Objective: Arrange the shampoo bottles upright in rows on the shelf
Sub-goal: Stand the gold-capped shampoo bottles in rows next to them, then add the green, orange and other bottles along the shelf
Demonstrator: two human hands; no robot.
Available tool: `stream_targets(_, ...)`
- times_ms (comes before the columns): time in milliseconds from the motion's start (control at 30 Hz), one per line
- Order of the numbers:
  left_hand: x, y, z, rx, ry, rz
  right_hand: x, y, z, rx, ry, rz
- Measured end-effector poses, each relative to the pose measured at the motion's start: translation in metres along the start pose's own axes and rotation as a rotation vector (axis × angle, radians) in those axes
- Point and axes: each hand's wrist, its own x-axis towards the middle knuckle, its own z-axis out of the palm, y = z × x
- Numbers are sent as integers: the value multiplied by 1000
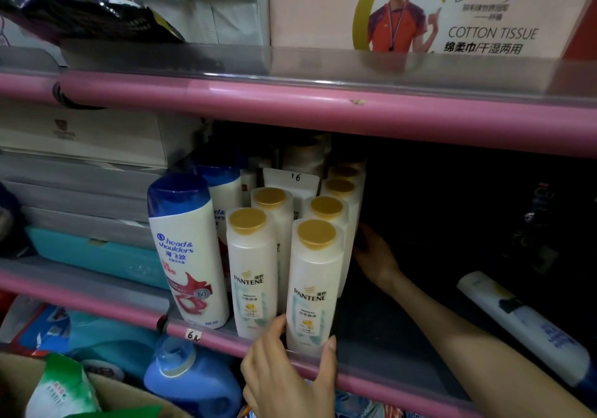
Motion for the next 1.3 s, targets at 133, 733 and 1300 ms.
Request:
stream_targets(133, 0, -2, 1, 0, -9, 11, 0, 1, 1, 27, -15, 2)
stream_targets(733, -9, -6, -28, -160, -34, 83, -38, -30, -32, 11, -110, 136)
stream_targets(1300, -70, -215, -76, 245, -492, -217, -253, -32, 30, 61, -203, -128)
